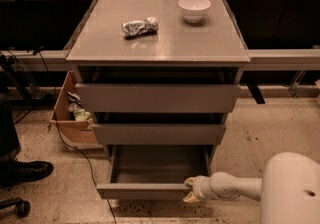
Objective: Open bottom drawer
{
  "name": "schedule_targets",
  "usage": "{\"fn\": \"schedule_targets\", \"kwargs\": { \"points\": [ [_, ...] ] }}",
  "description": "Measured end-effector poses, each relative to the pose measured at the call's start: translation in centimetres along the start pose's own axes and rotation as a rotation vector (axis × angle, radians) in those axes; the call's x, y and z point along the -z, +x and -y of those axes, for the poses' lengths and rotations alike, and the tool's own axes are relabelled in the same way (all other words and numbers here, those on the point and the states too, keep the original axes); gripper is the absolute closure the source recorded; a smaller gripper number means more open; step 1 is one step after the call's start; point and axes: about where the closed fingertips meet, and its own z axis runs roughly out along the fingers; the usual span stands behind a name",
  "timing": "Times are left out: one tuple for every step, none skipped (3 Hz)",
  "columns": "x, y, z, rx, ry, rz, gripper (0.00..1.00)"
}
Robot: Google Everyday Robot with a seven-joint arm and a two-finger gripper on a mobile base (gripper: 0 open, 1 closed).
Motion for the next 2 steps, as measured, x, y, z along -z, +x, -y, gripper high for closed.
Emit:
{"fn": "schedule_targets", "kwargs": {
  "points": [
    [4.7,-1.6,-0.6,0.067,0.084,-0.003,0.0],
    [6.3,-5.0,1.2,0.111,0.122,0.059,0.0]
  ]
}}
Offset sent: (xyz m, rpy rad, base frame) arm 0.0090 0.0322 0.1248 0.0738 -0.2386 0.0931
